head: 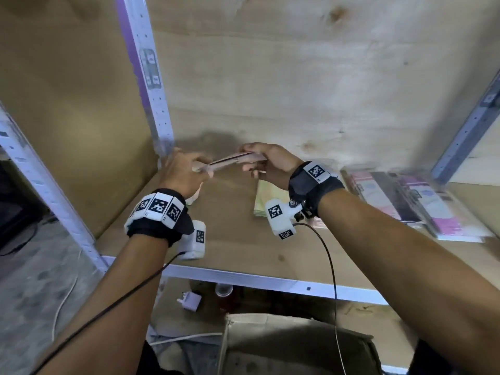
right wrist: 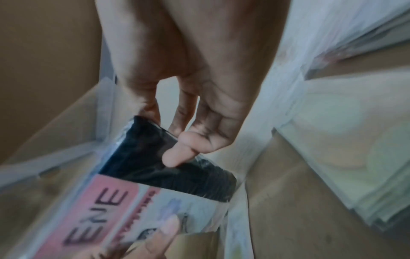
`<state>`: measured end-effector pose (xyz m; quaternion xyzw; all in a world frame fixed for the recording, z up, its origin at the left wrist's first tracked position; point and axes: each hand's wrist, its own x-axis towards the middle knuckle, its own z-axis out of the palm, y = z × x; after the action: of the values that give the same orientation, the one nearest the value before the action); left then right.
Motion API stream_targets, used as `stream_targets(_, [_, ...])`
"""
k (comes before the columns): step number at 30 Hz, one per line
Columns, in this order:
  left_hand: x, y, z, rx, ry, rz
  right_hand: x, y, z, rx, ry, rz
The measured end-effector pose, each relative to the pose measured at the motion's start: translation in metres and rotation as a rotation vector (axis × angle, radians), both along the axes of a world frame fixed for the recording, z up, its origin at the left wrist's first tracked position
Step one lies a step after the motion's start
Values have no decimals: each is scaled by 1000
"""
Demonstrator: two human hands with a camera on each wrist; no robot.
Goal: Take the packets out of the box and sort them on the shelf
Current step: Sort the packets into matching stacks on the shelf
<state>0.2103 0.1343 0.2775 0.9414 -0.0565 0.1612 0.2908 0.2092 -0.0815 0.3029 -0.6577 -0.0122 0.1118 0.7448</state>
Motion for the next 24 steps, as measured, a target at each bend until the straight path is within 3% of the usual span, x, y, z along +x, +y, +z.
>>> stream_targets(3, [-6, -22, 12, -9, -144, -17, -14, -29, 12, 134, 1, -30])
stream_targets(6, [-20, -48, 18, -261, -166, -194, -29, -58, 19, 205, -22, -38])
stream_targets(10, [-31, -82, 18, -557, -13, -374, -48, -93, 18, 167, -56, -103])
stream_targets(13, [-33, -107, 11, -692, 127, -413, -64, -112, 5, -91, -133, -121])
stream_targets(16, [-35, -139, -4, -873, 247, -370, -83, -126, -11, -287, -133, -17])
stream_targets(18, [-35, -158, -13, -976, 335, -337, -94, -134, -23, -275, -100, 18])
stream_targets(21, [-30, -175, -24, -990, 406, -318, -108, -147, -33, -121, -24, -80])
stream_targets(24, [-23, -181, -29, -1052, 438, -293, -113, -164, -38, -126, -4, -85])
